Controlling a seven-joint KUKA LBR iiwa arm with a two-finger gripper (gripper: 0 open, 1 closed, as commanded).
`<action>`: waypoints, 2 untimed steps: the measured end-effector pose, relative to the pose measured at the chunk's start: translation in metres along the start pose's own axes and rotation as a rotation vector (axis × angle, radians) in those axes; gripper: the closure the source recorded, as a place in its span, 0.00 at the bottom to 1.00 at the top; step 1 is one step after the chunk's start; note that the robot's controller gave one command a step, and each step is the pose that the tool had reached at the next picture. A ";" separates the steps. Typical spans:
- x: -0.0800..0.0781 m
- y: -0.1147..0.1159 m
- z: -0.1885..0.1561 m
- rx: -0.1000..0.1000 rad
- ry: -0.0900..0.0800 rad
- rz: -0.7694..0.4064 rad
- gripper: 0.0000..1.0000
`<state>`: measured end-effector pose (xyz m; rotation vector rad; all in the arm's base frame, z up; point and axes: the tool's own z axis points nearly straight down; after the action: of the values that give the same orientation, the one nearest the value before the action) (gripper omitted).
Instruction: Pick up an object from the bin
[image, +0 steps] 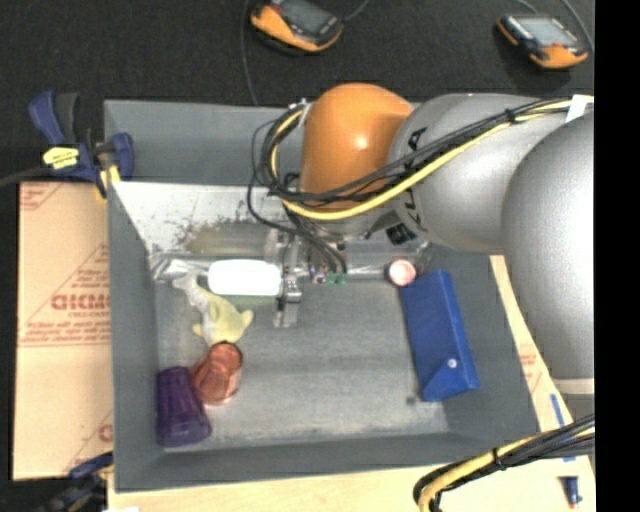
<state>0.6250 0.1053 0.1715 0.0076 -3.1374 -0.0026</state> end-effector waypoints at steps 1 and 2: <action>-0.001 -0.001 -0.005 -0.001 -0.007 0.002 0.00; -0.024 0.025 0.073 -0.003 -0.012 -0.008 0.00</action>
Offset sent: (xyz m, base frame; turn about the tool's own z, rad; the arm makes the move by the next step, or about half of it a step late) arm 0.0264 0.0328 -0.1015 -0.0078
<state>0.6483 0.1302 0.0981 0.0203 -3.1490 -0.0071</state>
